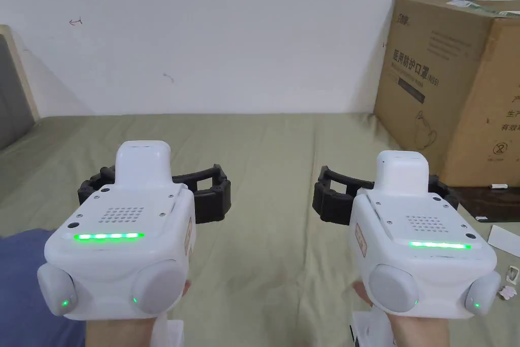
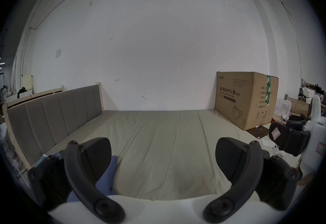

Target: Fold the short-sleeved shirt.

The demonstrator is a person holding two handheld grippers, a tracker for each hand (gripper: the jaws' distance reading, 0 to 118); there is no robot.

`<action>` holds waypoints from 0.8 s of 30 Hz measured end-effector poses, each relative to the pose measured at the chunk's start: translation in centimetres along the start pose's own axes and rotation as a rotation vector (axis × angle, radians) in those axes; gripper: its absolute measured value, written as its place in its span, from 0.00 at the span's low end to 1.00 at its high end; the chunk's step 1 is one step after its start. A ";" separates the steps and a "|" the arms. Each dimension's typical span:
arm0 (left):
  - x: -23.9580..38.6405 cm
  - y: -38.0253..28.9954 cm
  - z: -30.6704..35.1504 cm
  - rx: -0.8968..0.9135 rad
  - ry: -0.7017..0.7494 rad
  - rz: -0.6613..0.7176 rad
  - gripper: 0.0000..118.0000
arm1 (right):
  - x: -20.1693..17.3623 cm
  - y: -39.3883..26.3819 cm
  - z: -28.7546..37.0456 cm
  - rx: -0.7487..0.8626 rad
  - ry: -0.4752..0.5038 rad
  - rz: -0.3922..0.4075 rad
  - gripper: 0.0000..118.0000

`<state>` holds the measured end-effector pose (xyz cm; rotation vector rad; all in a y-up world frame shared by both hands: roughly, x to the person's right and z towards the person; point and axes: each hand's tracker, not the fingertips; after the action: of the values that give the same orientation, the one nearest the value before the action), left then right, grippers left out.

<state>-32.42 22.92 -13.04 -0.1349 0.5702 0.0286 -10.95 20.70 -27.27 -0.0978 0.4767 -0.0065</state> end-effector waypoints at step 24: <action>1.2 -0.4 0.3 0.007 0.071 -0.102 0.99 | 0.1 -0.4 0.0 -0.015 -0.018 -0.006 1.00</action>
<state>-31.26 22.53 -13.37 -0.1588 0.6339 -0.0776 -10.87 20.35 -27.30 -0.1142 0.4581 -0.0073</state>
